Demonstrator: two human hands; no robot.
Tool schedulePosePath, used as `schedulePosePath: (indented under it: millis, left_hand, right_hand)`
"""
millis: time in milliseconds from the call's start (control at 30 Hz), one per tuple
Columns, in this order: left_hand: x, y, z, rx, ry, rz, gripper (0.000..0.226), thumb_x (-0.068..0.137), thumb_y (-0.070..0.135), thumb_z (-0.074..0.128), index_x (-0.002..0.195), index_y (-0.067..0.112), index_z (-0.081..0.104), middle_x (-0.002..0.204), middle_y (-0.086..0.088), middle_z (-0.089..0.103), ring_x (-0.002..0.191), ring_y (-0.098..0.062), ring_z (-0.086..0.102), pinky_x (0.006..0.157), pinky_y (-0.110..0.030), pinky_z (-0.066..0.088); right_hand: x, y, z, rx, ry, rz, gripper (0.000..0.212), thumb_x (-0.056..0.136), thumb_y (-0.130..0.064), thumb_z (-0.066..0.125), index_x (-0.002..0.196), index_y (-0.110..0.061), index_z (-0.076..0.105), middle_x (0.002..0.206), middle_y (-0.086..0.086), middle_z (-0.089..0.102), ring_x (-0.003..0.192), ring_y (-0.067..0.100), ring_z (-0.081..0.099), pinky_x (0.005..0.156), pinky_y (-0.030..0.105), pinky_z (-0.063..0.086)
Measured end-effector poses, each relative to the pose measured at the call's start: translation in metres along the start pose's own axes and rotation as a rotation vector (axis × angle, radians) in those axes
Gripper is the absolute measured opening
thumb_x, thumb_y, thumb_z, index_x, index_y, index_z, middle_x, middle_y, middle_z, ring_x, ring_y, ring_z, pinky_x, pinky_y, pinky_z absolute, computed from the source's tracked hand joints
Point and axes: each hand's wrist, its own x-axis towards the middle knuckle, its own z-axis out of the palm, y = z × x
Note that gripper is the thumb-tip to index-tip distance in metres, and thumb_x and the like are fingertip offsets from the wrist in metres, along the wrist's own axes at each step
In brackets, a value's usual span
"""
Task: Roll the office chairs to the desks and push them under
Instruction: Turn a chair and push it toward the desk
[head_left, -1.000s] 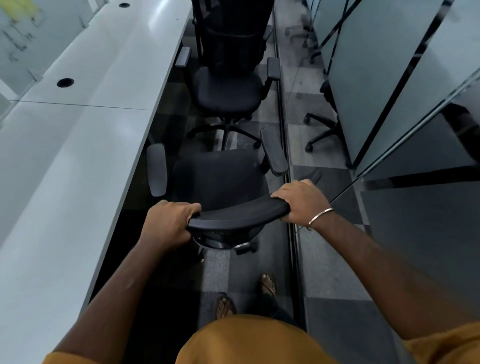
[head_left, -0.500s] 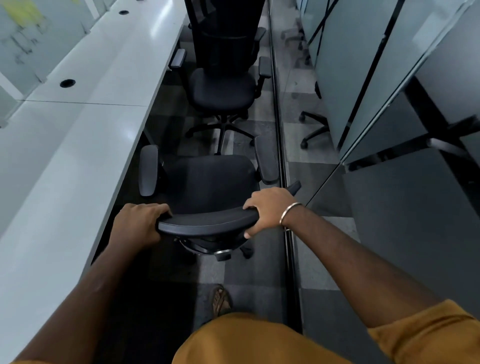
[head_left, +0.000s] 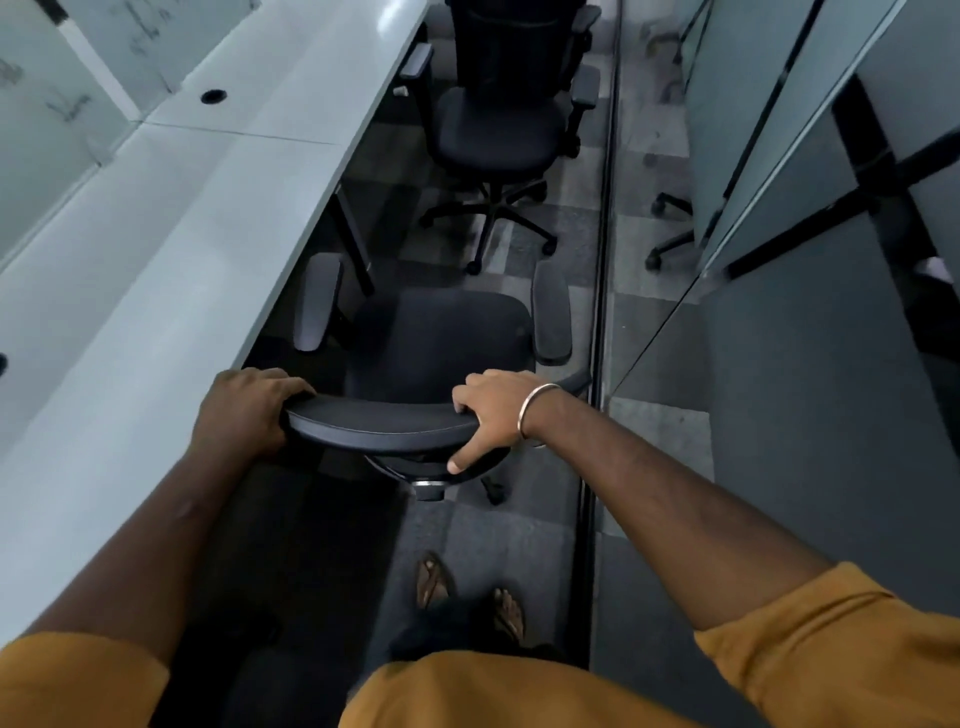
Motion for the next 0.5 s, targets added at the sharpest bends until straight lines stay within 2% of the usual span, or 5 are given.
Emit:
schedulePosePath:
  millis: [133,333,433,500]
  left_hand:
    - [-0.049,-0.003,0.007,-0.042,0.009,-0.024,0.055,0.056,0.019,0.064,0.107,0.034,0.075,0.097,0.006,0.072,0.085,-0.032,0.069,0.077,-0.041,0.048]
    - [-0.117,-0.004,0.016,-0.074,0.023,-0.036,0.055,0.058,0.022,0.056,0.109,0.035,0.075,0.099,0.006,0.069,0.087,-0.03,0.067,0.082,-0.043,0.046]
    - [-0.16,-0.007,0.022,-0.057,0.032,-0.05,0.054,0.059,0.018,0.057,0.107,0.032,0.075,0.096,0.006,0.07,0.086,-0.031,0.066,0.082,-0.043,0.045]
    - [-0.185,-0.005,0.026,-0.056,0.042,-0.071,0.053,0.058,0.01,0.063,0.105,0.03,0.075,0.094,0.006,0.07,0.085,-0.03,0.065,0.082,-0.043,0.046]
  right_hand:
    - [-0.021,-0.031,0.023,-0.027,0.021,-0.034,0.084,0.063,-0.089,0.067,0.12,-0.027,0.055,0.11,-0.011,0.05,0.11,0.017,0.049,0.078,0.037,0.036]
    - [-0.053,-0.076,0.061,-0.071,0.065,-0.068,0.077,0.068,-0.087,0.064,0.116,-0.028,0.053,0.102,-0.014,0.043,0.098,0.012,0.042,0.076,0.036,0.038]
    - [-0.073,-0.109,0.085,-0.113,0.166,-0.104,0.076,0.068,-0.091,0.058,0.113,-0.03,0.057,0.099,-0.016,0.045,0.092,0.01,0.042,0.072,0.033,0.038]
    - [-0.089,-0.125,0.103,-0.143,0.299,-0.127,0.077,0.068,-0.096,0.052,0.107,-0.03,0.062,0.094,-0.016,0.048,0.085,0.008,0.043,0.068,0.031,0.04]
